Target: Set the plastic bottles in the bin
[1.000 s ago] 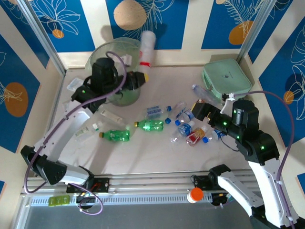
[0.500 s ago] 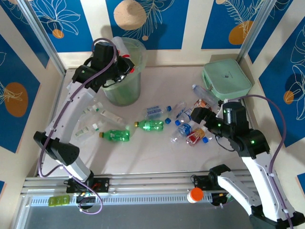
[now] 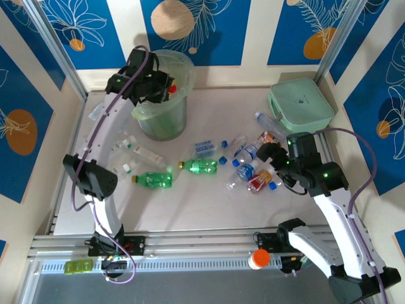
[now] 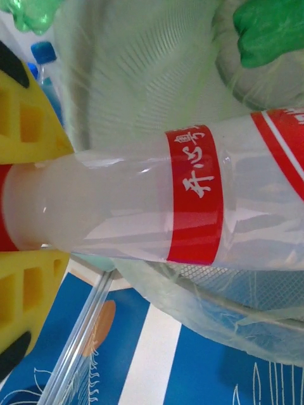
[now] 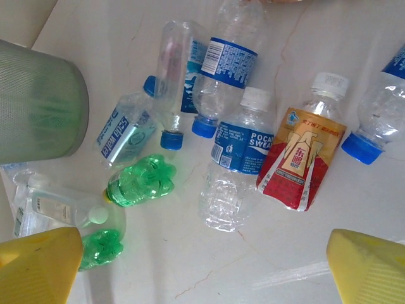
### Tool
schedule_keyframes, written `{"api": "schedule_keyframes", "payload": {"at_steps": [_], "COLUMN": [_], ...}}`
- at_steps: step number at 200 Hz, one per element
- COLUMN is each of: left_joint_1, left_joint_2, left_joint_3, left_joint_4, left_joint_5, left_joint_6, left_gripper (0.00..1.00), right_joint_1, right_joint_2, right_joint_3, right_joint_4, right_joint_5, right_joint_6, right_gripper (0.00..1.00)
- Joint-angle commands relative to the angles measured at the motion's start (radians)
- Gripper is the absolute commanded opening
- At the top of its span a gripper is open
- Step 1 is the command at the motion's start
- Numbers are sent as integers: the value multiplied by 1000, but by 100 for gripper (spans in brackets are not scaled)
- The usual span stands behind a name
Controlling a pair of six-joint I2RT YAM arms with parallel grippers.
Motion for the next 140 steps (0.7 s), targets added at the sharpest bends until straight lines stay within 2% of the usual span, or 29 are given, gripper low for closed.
{"api": "schedule_keyframes", "payload": {"at_steps": [1, 46, 78, 104, 140], "left_joint_1": [25, 43, 53, 55, 57], "left_joint_2": [62, 141, 172, 181, 169], "left_joint_3": [49, 49, 49, 50, 53], "left_joint_4": [67, 141, 177, 199, 203], "left_joint_5": [92, 114, 113, 125, 115], "left_joint_6": [-168, -230, -223, -213, -191], "left_gripper": [34, 38, 46, 63, 80], "right_joint_1": [-7, 8, 32, 48, 60], "right_joint_2": [0, 14, 16, 21, 23], "right_joint_3": [14, 9, 8, 6, 6], "right_joint_4": [-20, 24, 35, 35, 39], "right_joint_5": [17, -17, -10, 4, 8], "right_joint_6": [42, 53, 42, 38, 35], "right_gripper": [99, 99, 99, 99, 99]}}
